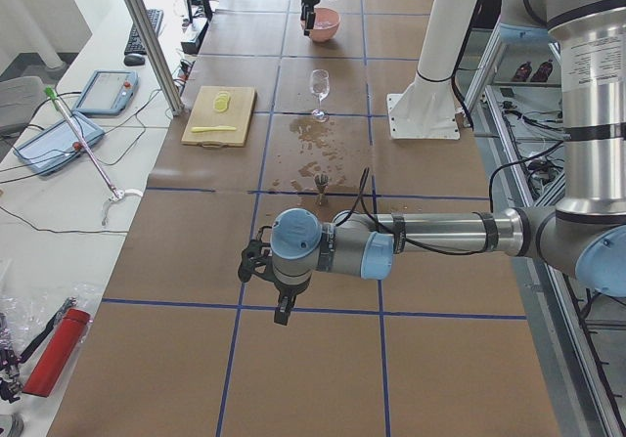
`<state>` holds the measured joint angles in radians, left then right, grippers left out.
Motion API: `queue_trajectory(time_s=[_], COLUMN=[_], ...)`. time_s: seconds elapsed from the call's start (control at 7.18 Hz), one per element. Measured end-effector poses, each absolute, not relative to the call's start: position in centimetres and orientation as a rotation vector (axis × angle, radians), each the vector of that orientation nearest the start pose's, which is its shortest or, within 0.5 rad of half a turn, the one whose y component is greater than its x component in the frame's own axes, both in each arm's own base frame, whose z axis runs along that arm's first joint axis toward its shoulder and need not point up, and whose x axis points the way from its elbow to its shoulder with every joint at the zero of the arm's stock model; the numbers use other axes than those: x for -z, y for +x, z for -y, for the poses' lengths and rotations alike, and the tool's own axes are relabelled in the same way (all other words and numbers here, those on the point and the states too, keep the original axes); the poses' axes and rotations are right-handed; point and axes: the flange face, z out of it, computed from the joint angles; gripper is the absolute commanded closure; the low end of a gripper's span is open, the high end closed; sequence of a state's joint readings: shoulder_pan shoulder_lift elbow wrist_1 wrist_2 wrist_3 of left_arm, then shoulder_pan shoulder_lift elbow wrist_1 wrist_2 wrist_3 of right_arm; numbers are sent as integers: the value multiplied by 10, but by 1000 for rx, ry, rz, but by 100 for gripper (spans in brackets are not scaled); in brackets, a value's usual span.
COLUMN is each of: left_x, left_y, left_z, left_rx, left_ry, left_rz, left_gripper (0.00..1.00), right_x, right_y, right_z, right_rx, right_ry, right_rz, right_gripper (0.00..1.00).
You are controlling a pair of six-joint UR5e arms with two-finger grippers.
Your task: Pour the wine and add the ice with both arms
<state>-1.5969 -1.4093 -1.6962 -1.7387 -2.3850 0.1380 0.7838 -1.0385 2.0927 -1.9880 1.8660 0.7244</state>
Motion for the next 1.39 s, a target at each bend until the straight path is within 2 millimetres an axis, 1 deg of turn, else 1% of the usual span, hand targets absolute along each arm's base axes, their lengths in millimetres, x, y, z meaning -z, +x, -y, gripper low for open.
queue_trajectory(time_s=[0.14, 0.28, 0.56, 0.7, 0.84, 0.97, 1.11, 1.25, 1.39], left_x=[-652, -653, -656, -657, -657, -657, -656, -654, -653], left_y=[-72, -72, -73, -73, -73, -73, -72, -72, -72], left_z=[429, 429, 425, 423, 423, 423, 424, 424, 424], left_rx=[-158, -156, -151, -150, -150, -150, -151, -152, -154], left_ry=[189, 186, 180, 179, 177, 176, 178, 181, 185], left_rz=[-800, -801, -803, -804, -804, -804, -804, -805, -806], left_gripper=[0, 0, 0, 0, 0, 0, 0, 0, 0], right_x=[-246, -297, -408, -460, -508, -547, -578, -595, -602], right_y=[-273, -224, -122, -74, -32, -3, 15, 22, 24], right_z=[477, 489, 501, 498, 482, 463, 449, 443, 440], right_rx=[207, 263, 349, 361, 339, 296, 258, 234, 223], right_ry=[256, 253, 225, 194, 147, 92, 43, 11, -3], right_rz=[629, 630, 620, 606, 592, 582, 577, 578, 582], right_gripper=[0, 0, 0, 0, 0, 0, 0, 0, 0])
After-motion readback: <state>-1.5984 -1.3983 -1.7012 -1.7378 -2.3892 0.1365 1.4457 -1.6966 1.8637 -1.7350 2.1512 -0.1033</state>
